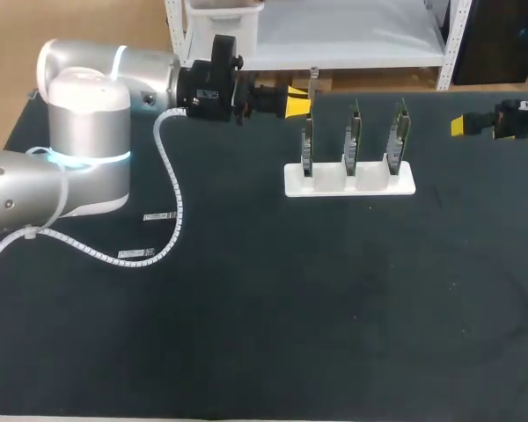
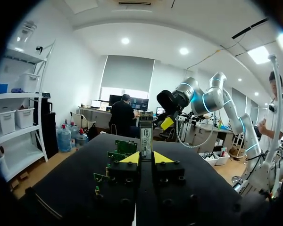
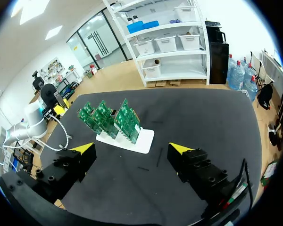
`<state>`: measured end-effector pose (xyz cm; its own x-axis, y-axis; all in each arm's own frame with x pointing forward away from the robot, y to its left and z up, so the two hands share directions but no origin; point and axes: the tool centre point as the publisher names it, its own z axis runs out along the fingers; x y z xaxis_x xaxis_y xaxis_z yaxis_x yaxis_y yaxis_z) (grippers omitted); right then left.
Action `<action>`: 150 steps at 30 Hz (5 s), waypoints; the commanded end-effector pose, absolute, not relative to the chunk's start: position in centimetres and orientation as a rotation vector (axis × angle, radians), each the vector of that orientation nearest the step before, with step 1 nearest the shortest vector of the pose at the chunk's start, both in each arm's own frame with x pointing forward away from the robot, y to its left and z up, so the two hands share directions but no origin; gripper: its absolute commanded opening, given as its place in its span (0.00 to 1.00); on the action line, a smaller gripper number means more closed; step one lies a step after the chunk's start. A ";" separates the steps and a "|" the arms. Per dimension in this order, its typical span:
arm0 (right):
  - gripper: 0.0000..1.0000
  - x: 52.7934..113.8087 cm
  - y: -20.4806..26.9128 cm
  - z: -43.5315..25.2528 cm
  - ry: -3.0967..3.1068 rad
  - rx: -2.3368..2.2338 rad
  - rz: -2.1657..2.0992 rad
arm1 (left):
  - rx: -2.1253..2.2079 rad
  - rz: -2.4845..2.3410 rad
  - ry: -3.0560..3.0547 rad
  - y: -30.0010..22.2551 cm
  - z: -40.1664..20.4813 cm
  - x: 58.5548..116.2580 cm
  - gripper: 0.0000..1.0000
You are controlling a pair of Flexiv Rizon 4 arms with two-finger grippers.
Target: Pick up the optical module with the left hand, and insert it into the network port with the right hand.
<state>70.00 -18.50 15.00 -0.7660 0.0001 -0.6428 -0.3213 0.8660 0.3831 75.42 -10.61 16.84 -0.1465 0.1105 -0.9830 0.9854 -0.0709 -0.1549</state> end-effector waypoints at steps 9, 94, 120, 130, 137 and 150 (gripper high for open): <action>1.00 71.7 -19.8 16.8 2.323 -0.522 0.696 | 1.268 -1.325 1.364 -10.6 16.8 75.3 0.00; 1.00 76.9 0.5 19.6 1.788 -1.489 0.996 | 1.268 -1.325 1.364 -10.6 16.8 75.3 0.00; 1.00 76.5 3.3 20.7 1.745 -1.565 1.044 | 1.268 -1.325 1.364 -10.6 16.8 75.3 0.00; 1.00 76.5 3.9 20.8 1.738 -1.586 1.062 | 1.268 -1.325 1.364 -10.6 16.8 75.3 0.00; 1.00 76.4 4.3 21.1 1.727 -1.597 1.065 | 1.268 -1.325 1.364 -10.6 16.8 75.3 0.00; 1.00 76.2 4.4 21.1 1.743 -1.595 1.058 | 1.268 -1.325 1.364 -10.6 16.8 75.3 0.00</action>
